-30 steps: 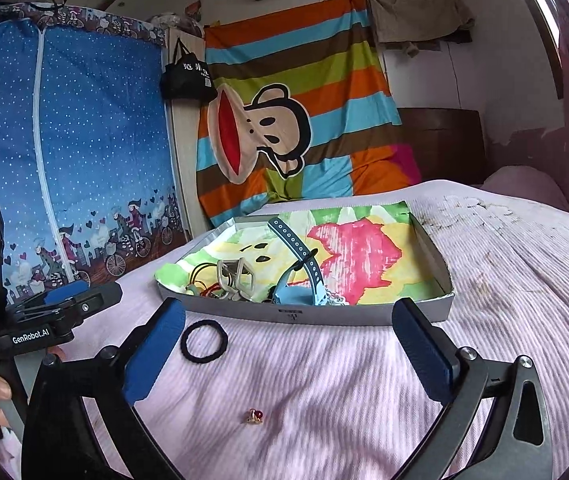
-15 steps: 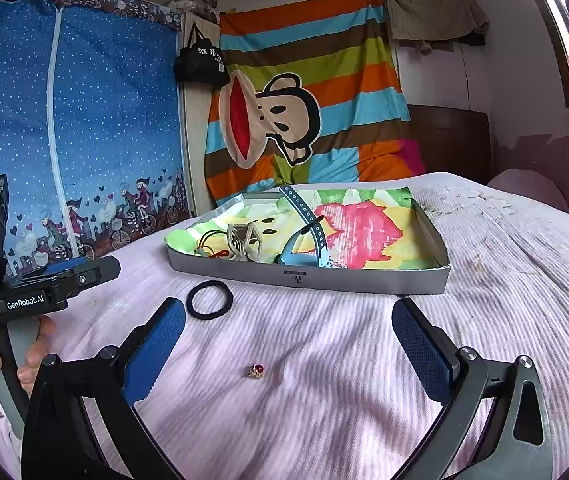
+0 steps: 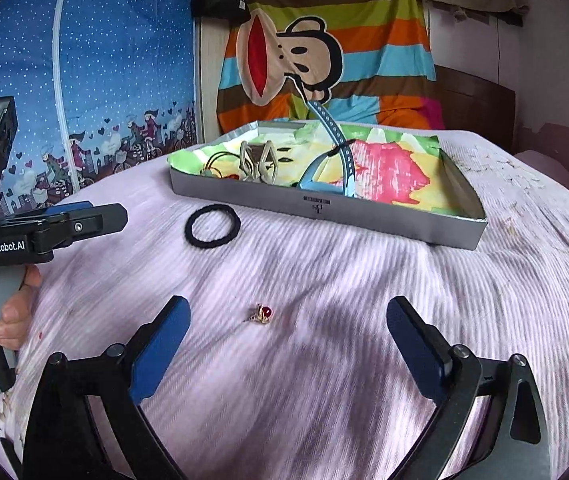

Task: Organize jewelry
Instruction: 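Move the right tool to the small red-gold charm and grasp it, then grasp the black hair tie with the left tool while the right tool holds the small charm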

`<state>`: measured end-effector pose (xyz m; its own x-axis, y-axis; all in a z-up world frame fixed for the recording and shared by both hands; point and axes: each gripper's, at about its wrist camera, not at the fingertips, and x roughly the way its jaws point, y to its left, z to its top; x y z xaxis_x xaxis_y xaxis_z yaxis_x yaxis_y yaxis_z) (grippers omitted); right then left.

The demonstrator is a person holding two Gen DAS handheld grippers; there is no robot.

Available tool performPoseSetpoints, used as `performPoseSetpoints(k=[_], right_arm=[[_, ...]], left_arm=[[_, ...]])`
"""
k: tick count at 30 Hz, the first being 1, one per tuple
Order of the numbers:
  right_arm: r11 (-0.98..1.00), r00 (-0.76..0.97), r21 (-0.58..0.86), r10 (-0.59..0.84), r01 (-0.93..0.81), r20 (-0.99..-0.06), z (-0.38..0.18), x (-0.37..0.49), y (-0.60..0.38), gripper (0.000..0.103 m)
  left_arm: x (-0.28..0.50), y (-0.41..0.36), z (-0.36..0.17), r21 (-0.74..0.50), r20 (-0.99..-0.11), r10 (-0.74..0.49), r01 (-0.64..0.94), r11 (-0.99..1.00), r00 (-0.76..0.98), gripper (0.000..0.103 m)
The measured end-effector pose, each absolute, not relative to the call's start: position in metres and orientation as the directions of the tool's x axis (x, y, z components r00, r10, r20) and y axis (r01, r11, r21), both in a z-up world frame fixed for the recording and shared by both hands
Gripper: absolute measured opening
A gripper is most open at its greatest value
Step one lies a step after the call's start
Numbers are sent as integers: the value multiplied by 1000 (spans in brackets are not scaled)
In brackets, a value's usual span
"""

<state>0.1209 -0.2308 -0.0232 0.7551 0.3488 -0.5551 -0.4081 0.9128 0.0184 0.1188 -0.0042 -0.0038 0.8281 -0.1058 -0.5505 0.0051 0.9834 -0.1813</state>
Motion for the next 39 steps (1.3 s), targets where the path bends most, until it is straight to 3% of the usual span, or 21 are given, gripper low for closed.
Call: performPoseSetpoints(k=[2,7,12,21,24,31,37,39], right_arm=[[909,734,28,353,-415,-580,-28,126,-230,72],[895,693,37,370,-445,-618,-38,131,-224,59],[884,660,37,376,-467,-650,-43,136,-217,40],[890,645,47,364,-453,-672,-47,150,-218,17],[891,641,54,365,-451,-675,-48,153,-219,12],[891,644,50,363,-450,-674,-47,162,-217,12],[891,640,75,378,-448,-668,-46,170,-220,12],[890,640,80,382,-448,-667,-47,172,-220,12]], left_arm=[[122,-6,-6,-180,-565,-115,13,983,817,103],[133,-11,-10,-175,-601,-141,43,984,787,97],[146,-21,-15,-165,-637,-178,93,982,750,89],[171,-36,-21,-138,-686,-199,143,980,700,79],[178,-39,-22,-121,-692,-184,139,983,698,74],[191,-51,-23,-57,-703,-152,158,986,694,73],[196,-60,-22,-11,-703,-125,164,986,700,58],[195,-62,-22,-1,-699,-120,167,986,705,49]])
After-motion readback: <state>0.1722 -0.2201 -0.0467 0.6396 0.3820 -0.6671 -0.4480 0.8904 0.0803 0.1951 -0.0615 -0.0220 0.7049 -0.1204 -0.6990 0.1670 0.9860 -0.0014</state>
